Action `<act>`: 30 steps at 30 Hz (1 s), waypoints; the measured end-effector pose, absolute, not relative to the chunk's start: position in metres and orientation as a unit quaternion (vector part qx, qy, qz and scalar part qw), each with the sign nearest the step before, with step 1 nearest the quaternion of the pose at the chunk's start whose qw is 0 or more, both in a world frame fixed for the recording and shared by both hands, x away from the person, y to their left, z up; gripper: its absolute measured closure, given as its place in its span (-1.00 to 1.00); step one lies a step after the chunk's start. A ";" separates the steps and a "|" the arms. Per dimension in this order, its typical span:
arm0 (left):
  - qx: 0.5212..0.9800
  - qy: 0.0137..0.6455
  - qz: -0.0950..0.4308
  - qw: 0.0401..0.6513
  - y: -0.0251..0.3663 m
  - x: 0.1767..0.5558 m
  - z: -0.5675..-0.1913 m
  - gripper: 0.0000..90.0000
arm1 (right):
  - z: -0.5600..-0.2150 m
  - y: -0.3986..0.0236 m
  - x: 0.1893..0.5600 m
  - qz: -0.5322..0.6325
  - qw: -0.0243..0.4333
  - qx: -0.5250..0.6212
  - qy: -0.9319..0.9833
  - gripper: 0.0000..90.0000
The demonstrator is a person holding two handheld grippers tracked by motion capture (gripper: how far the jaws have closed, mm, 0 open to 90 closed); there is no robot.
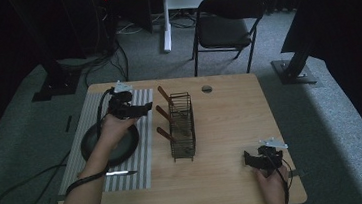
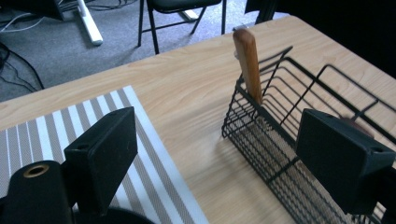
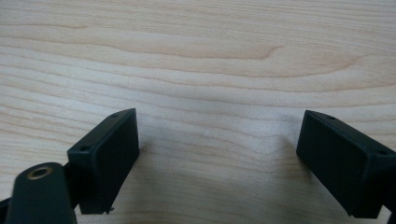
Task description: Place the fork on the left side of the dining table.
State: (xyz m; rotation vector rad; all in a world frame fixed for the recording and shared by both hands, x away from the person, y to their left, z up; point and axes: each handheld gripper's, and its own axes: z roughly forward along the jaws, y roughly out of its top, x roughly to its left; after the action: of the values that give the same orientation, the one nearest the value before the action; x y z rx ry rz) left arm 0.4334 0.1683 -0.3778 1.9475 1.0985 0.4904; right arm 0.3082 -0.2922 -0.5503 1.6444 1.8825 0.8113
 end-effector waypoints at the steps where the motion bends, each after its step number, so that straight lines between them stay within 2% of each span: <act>1: 0.776 0.437 0.193 0.413 0.167 0.435 -0.377 -0.71 | -0.550 -0.292 0.308 0.299 0.254 0.605 0.693 -0.72; 15: 0.785 0.432 0.184 0.404 0.138 0.459 -0.369 -0.71 | -0.550 -0.292 0.308 0.299 0.254 0.605 0.693 -0.72; 22: 0.778 0.450 0.163 0.407 0.134 0.472 -0.372 -0.70 | -0.550 -0.292 0.308 0.299 0.254 0.605 0.693 -0.72; 30: 0.792 0.447 0.158 0.385 0.117 0.484 -0.381 -0.67 | -0.550 -0.292 0.308 0.299 0.254 0.605 0.693 -0.72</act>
State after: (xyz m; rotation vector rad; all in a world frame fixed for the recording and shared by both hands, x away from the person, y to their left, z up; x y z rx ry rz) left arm 0.4838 0.1165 -0.3815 2.0172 1.1375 0.4035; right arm 0.3083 -0.2923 -0.5503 1.6443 1.8829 0.8130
